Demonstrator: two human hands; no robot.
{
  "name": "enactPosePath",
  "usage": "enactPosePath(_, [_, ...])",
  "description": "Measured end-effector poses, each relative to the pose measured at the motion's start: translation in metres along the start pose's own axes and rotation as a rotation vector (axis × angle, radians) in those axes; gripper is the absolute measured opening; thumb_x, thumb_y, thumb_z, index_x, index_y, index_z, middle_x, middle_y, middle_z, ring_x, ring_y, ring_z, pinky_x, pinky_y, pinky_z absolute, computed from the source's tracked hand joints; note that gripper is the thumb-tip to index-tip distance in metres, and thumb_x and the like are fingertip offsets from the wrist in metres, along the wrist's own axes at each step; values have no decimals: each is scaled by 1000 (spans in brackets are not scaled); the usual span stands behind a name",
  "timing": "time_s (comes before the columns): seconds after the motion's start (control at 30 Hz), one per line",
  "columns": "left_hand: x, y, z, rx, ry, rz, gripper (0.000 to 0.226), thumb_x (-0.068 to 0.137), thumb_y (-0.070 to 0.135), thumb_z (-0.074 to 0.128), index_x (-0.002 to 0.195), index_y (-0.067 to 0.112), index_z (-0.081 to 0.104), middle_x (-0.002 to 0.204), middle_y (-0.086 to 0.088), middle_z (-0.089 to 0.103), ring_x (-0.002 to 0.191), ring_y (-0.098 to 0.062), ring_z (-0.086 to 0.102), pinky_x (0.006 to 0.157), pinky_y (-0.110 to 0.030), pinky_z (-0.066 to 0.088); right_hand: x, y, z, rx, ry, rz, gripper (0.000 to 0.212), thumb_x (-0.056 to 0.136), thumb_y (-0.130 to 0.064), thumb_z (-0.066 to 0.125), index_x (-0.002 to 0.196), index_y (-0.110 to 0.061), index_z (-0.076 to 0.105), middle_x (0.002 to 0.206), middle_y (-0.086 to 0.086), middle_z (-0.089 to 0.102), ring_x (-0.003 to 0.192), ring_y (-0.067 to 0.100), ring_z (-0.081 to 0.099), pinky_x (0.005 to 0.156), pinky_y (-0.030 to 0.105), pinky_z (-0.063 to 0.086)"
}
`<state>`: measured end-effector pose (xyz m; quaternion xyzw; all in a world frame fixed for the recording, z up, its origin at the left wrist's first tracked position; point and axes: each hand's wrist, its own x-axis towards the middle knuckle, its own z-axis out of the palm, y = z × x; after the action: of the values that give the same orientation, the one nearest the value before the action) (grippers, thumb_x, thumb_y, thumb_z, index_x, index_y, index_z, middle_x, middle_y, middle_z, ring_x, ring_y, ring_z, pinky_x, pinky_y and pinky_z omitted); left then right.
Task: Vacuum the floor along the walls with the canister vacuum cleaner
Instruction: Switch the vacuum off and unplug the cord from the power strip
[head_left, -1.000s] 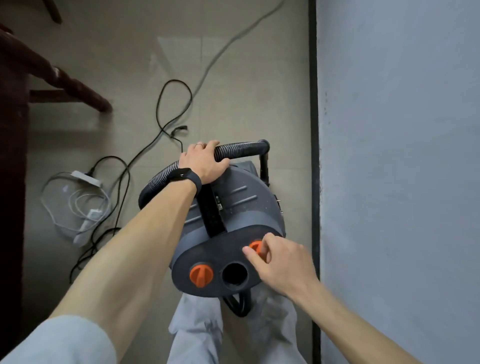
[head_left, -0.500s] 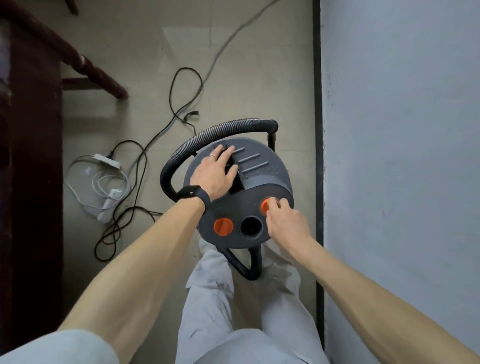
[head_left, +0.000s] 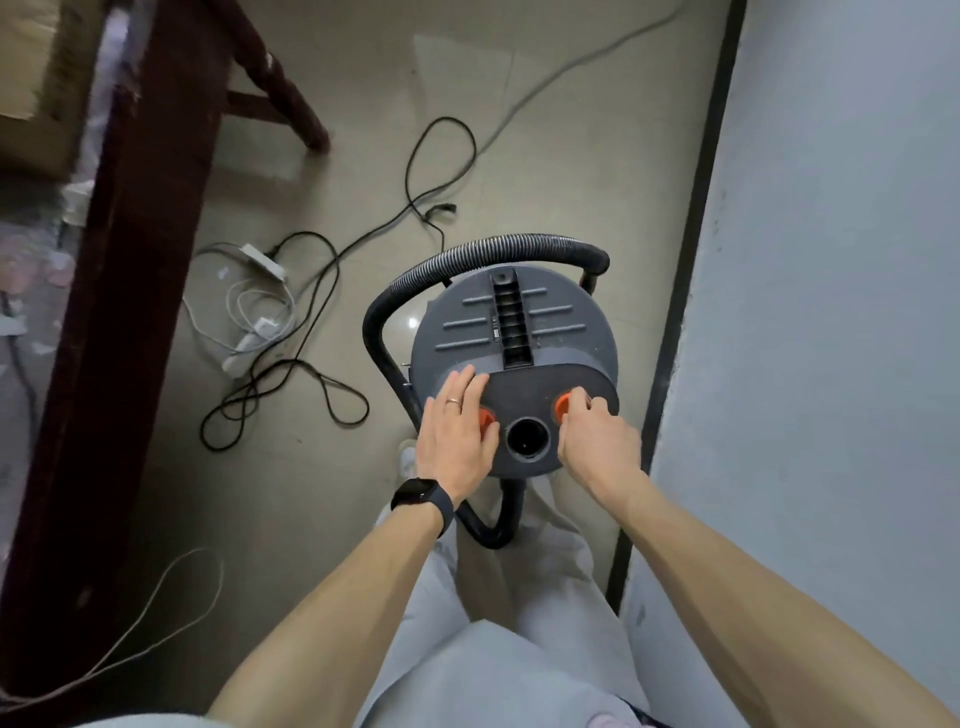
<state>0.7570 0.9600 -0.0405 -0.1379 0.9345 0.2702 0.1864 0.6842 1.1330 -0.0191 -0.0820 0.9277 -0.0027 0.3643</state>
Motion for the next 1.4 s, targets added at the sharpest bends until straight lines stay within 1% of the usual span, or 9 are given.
enactPosePath(0.1, [-9, 0, 8, -137, 133, -173, 28, 95, 35, 60, 111, 15, 48, 154, 1, 30, 140, -26, 36, 100, -46, 47, 3, 3, -2, -7, -17, -10, 34, 105, -23, 43, 137, -11, 38, 124, 15, 58, 100, 40, 64, 71, 38, 40])
enactPosePath(0.2, [-10, 6, 16, -91, 116, -251, 28, 101, 40, 48, 97, 12, 52, 160, 2, 23, 150, -21, 17, 103, -44, 46, 3, 9, -1, -28, 5, -63, 28, 108, -28, 37, 131, -13, 40, 120, 14, 59, 94, 39, 65, 68, 38, 40])
enactPosePath(0.4, [-10, 20, 22, 96, 109, -302, 28, 103, 31, 43, 96, 9, 59, 162, -3, 25, 152, -26, 15, 98, -46, 49, 6, 14, -1, -36, -1, -91, 30, 110, -31, 35, 133, -13, 40, 119, 14, 60, 94, 39, 65, 67, 38, 39])
enactPosePath(0.57, [-7, 29, 16, -7, 91, -402, 36, 106, 30, 29, 103, 10, 58, 164, 8, 13, 153, -14, 2, 111, -42, 37, 7, 15, 1, -21, 8, -95, 30, 110, -33, 36, 133, -15, 39, 119, 12, 61, 92, 36, 66, 67, 37, 40])
enactPosePath(0.87, [-9, 26, 11, -6, 116, -361, 33, 105, 33, 35, 94, 12, 58, 161, 5, 23, 151, -18, 15, 102, -40, 46, 4, 20, 6, -7, 54, -108, 32, 109, -39, 36, 133, -18, 40, 115, 8, 61, 88, 32, 67, 66, 34, 45])
enactPosePath(1.1, [-8, 28, 0, -31, 26, -396, 37, 105, 36, 30, 102, 13, 59, 162, 13, 14, 151, -11, 8, 105, -36, 41, 3, 17, 3, 10, 67, -88, 29, 108, -38, 37, 129, -19, 42, 110, 7, 62, 82, 30, 64, 65, 34, 44])
enactPosePath(1.23, [-9, 14, -1, -75, -6, -313, 37, 104, 40, 37, 101, 12, 62, 163, 11, 13, 151, -14, 10, 115, -37, 34, -2, 14, 3, 12, 64, -60, 31, 108, -40, 37, 131, -20, 41, 108, 5, 60, 82, 27, 64, 67, 36, 50])
enactPosePath(1.3, [-10, 3, -7, -107, -48, -258, 34, 101, 43, 44, 99, 15, 62, 163, 10, 15, 150, -15, 14, 115, -36, 34, -6, 9, -3, -29, 27, -26, 32, 107, -38, 39, 132, -18, 41, 113, 7, 60, 91, 31, 66, 70, 38, 48])
enactPosePath(1.4, [-10, -15, -23, -129, -60, -175, 23, 96, 43, 52, 102, 21, 54, 154, 6, 35, 135, -19, 41, 103, -38, 45, -15, -6, -18, -97, -9, -1, 34, 106, -36, 39, 133, -14, 45, 123, 9, 56, 103, 35, 64, 73, 37, 41])
